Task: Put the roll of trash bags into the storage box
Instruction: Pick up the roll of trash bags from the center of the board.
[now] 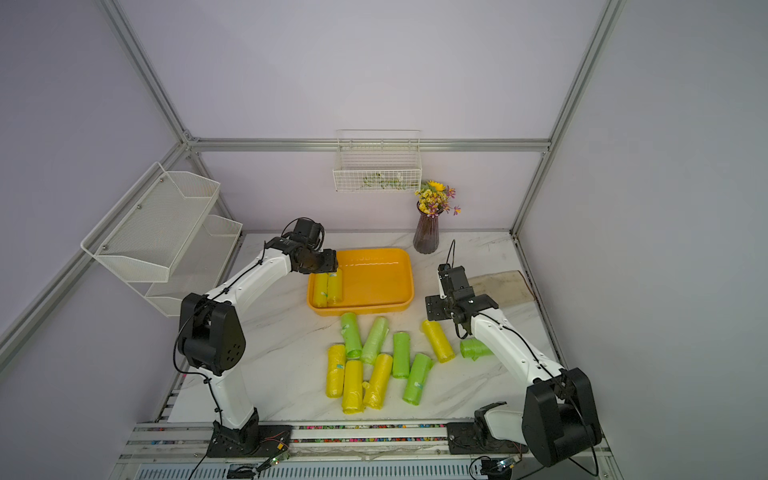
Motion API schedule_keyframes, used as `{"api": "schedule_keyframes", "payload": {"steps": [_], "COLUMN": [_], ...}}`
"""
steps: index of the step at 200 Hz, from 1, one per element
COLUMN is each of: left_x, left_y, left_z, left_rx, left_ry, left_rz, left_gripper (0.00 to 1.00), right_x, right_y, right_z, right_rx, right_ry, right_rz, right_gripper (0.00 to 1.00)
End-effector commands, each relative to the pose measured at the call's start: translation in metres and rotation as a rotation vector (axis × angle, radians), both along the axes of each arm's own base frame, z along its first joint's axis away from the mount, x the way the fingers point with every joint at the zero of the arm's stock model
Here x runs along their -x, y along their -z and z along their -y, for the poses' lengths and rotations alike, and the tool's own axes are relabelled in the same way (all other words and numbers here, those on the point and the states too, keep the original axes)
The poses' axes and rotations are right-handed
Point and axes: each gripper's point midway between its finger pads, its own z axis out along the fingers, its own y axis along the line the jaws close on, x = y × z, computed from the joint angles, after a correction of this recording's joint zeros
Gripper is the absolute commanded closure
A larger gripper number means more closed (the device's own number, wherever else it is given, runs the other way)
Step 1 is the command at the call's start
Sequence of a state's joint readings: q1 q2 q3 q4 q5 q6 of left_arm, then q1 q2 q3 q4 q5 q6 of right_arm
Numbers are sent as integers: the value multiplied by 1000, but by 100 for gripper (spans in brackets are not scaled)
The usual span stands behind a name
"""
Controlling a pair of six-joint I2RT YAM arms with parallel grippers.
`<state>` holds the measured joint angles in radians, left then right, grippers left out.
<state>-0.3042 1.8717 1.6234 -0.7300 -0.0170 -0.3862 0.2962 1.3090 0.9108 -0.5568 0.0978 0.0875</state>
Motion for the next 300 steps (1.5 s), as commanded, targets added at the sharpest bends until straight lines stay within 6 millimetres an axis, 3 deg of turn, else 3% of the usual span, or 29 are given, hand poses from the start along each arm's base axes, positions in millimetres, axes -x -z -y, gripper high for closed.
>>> {"api": "schedule_keyframes", "payload": {"steps": [1,25,62,89,146,161,198,201,214,250,300], "left_x": [1,6,12,13,14,14,17,18,19,19,23], "left_y": [-44,-45,-43,-40,-39,-40,-39,-38,-39,-40,-36], "left_z": [-20,-35,-45,-46,-47,-47,-48,-49,-49,-52,-49], "left_rx": [15,23,22,29,35,37,43,43,46,44,60], "left_ry": [-67,-91,-111,-115,-119,-119,-118,-120,-120,-126,-118], "left_rz": [108,105,99,92,96,96,92,91,92,98,83], "left_gripper": [30,28,25,23,19,18,16,16,16,14,13], "right_x": [8,10,16,21,23,25,27,27,25,3,-57], "right_y": [16,31,48,57,61,77,94,95,96,83,61], "right_z": [8,6,-13,-26,-31,-30,-25,-24,-22,-18,-6], "right_rx": [76,99,34,-6,-4,15,59,61,68,68,80], "right_ry": [-37,-64,-155,-220,-253,-251,-237,-236,-220,-156,-31], "right_rz": [-67,-138,-225,-275,-300,-357,-431,-435,-434,-352,-220], "right_gripper": [20,21,22,22,24,24,32,38,43,49,54]}}
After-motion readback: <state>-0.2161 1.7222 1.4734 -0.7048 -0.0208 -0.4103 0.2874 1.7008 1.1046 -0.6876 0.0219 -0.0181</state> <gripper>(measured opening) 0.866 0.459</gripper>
